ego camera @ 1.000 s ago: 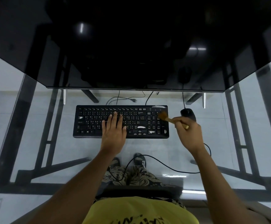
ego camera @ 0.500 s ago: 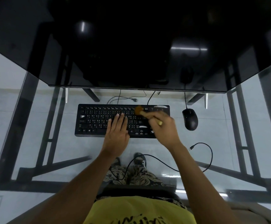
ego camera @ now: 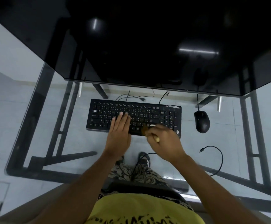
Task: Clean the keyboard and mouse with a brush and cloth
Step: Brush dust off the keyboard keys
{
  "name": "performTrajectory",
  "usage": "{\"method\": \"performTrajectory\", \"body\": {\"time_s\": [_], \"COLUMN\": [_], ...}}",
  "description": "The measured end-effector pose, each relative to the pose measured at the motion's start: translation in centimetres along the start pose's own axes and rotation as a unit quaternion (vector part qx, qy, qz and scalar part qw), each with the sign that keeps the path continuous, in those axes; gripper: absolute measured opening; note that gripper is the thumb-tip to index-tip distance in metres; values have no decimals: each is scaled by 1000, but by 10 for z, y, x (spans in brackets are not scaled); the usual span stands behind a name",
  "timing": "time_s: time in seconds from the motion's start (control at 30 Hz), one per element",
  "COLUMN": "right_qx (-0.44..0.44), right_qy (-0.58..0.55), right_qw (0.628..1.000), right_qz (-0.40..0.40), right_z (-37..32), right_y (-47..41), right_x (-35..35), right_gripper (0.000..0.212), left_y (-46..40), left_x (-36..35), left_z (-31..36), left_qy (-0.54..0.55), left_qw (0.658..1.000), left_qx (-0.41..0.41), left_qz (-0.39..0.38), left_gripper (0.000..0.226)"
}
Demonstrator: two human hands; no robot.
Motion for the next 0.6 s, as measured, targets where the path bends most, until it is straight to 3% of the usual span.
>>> {"method": "performTrajectory", "body": {"time_s": [0.03,0.17,0.3,0.43,0.6], "right_qx": [4,-36,-5,-34,-7], "right_qy": [-12,54,-52,11,-45], "right_qw": [1000,996,998,999,999], "right_qz": [12,-60,18,1,26], "right_z": [2,17,25,34,35], "right_y": [3,11,20,26,30], "right_x": [-1,-13,-1,-1,3], "right_gripper": [29,25,30,27,32], "left_y": [0,2,1,1,0], "left_x": [-1,-6,-10,-11,-11], "left_z": [1,9,16,21,21], "left_qy": [-2,1,20,25,22], "left_qw": [1000,999,999,998,998], "left_qx": [-9,-33,-26,-43,-50], "left_qz": [-2,-26,-27,-27,-23], "left_gripper": [60,61,59,58,57]}}
Point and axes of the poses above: each hand's wrist, its own y-axis away from the middle knuckle, its own x-axis out of the back of the hand, z = x × y, the point moved 2 cm from there along -y, towards the middle knuckle, and after that the axes turned 9 degrees about -x, right-handed, at the moved point
